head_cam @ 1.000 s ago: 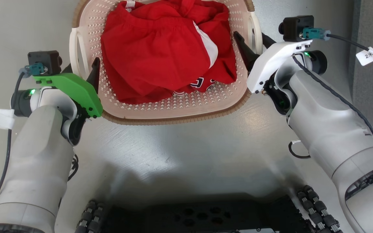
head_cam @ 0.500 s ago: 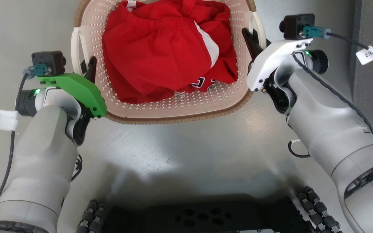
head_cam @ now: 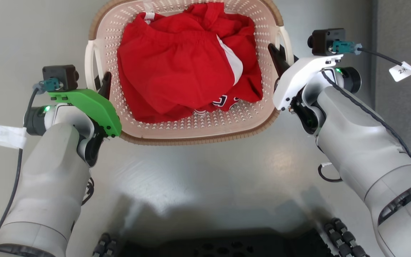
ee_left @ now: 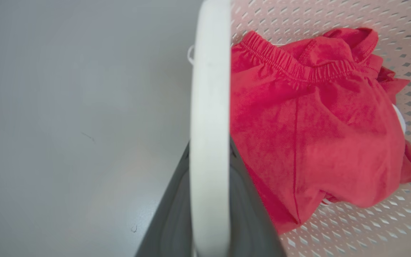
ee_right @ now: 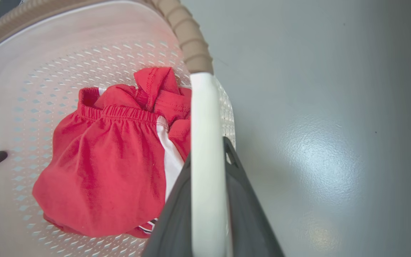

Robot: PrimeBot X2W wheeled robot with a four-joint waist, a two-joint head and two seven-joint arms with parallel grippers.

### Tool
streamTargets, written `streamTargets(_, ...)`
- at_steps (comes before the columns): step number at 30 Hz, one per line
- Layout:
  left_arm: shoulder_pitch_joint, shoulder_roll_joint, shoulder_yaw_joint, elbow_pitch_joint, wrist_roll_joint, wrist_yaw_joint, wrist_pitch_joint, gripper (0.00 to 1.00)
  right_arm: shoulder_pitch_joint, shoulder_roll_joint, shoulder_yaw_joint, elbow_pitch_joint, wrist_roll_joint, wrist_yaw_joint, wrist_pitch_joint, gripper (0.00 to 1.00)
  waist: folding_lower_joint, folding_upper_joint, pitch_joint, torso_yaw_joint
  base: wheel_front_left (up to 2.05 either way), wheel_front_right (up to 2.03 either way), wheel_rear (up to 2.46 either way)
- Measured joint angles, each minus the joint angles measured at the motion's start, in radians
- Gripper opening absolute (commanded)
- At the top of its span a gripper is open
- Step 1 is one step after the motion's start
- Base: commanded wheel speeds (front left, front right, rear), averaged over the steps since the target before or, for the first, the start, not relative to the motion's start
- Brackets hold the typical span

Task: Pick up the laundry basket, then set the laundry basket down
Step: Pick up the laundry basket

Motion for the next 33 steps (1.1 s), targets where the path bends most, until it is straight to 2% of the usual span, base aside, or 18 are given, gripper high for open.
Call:
streamTargets(9,0.019,-0.006,-0.029,0.046,-0.035,0.000,0.007,0.00,0.027,0.004,0.038,0.019,0.030,0.007,0.021,0.00,0.0000,0.0000,-0.106,-0.010,0.00,0.00,0.00)
streamTargets(33,0.167,-0.043,-0.101,0.157,-0.103,0.000,0.160,0.00,0.201,0.013,0.102,0.056,0.152,0.010,0.223,0.00,0.0000,0.0000,-0.430,-0.035,0.00,0.00,0.00)
